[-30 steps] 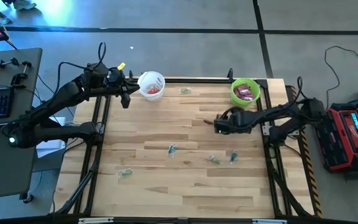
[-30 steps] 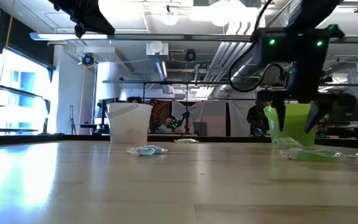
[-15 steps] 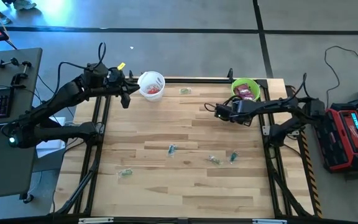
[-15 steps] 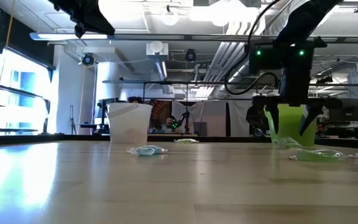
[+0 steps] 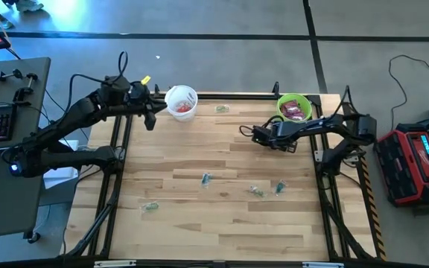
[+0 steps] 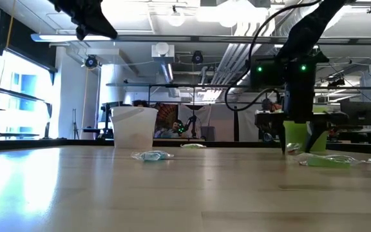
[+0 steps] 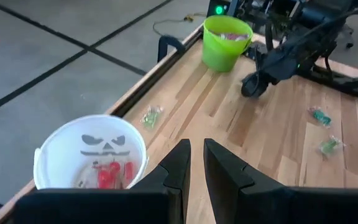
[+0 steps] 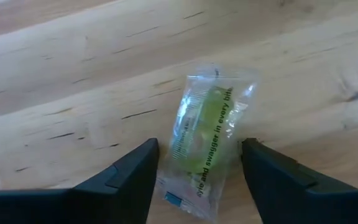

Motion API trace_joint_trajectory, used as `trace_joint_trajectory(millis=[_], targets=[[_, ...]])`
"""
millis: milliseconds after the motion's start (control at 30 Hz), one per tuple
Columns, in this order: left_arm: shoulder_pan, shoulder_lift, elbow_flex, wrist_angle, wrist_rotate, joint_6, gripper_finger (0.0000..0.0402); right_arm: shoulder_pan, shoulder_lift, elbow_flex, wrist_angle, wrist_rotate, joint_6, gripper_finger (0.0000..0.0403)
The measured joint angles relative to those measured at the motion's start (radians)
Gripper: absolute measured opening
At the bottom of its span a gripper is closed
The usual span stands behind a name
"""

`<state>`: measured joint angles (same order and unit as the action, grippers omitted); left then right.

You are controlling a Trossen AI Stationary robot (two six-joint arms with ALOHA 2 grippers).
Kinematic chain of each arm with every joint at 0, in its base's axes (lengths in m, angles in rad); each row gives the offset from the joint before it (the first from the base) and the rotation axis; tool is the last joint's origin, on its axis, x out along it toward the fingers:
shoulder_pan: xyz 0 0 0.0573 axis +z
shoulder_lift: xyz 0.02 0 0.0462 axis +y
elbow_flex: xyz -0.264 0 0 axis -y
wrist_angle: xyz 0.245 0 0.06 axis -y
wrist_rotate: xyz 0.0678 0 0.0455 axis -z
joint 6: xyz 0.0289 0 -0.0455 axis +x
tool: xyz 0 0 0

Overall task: Sort candy by brand, put in halloween buckets
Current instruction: Put the green gummy into the white bucket

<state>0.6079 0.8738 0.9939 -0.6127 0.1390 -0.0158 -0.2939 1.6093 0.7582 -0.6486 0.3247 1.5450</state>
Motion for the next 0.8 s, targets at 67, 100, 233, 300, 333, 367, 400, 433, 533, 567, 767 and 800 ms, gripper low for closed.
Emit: trace_joint_trajectory(millis=[67, 100, 233, 300, 333, 367, 400, 433, 533, 567, 767, 800], targets=[[0.000, 0.000, 0.000, -0.014, 0.000, 0.000, 0.0035, 0.000, -0.006, -0.001, 0.008, 0.008, -0.014, 0.0195], [0.000, 0.000, 0.000, -0.017, 0.000, 0.001, 0.0035, 0.000, -0.009, -0.002, 0.010, 0.012, -0.021, 0.0179], [0.000, 0.000, 0.000, -0.023, 0.000, 0.001, 0.0035, 0.000, -0.011, -0.003, 0.024, 0.026, -0.064, 0.0102], [0.000, 0.000, 0.000, -0.023, 0.000, 0.001, 0.0035, 0.000, -0.011, -0.003, 0.039, 0.033, -0.096, 0.0061], [0.000, 0.000, 0.000, -0.023, 0.000, 0.000, 0.0035, 0.004, -0.011, -0.003, 0.042, 0.038, -0.115, 0.0041], [0.000, 0.000, 0.000, -0.023, 0.000, -0.004, 0.0035, 0.007, -0.011, 0.000, 0.040, 0.045, -0.140, 0.0023], [0.000, 0.000, 0.000, -0.023, 0.000, -0.014, 0.0035, 0.013, -0.011, 0.005, 0.039, 0.057, -0.164, 0.0014], [0.000, 0.000, 0.000, -0.023, 0.000, -0.027, 0.0035, 0.019, -0.011, 0.013, 0.040, 0.068, -0.186, 0.0010], [0.001, 0.000, 0.000, -0.023, -0.003, -0.043, 0.0035, 0.035, -0.011, 0.043, 0.041, 0.086, -0.239, 0.0021], [0.001, -0.001, 0.000, -0.024, -0.004, -0.043, 0.0035, 0.041, -0.011, 0.058, 0.041, 0.086, -0.261, 0.0022], [0.004, -0.001, 0.000, -0.032, -0.021, -0.060, 0.0035, 0.088, -0.011, 0.189, 0.187, 0.098, -0.484, 0.0006], [0.012, -0.001, 0.000, -0.045, -0.021, -0.074, 0.0035, 0.094, -0.011, 0.217, 0.234, 0.098, -0.531, 0.0005]])
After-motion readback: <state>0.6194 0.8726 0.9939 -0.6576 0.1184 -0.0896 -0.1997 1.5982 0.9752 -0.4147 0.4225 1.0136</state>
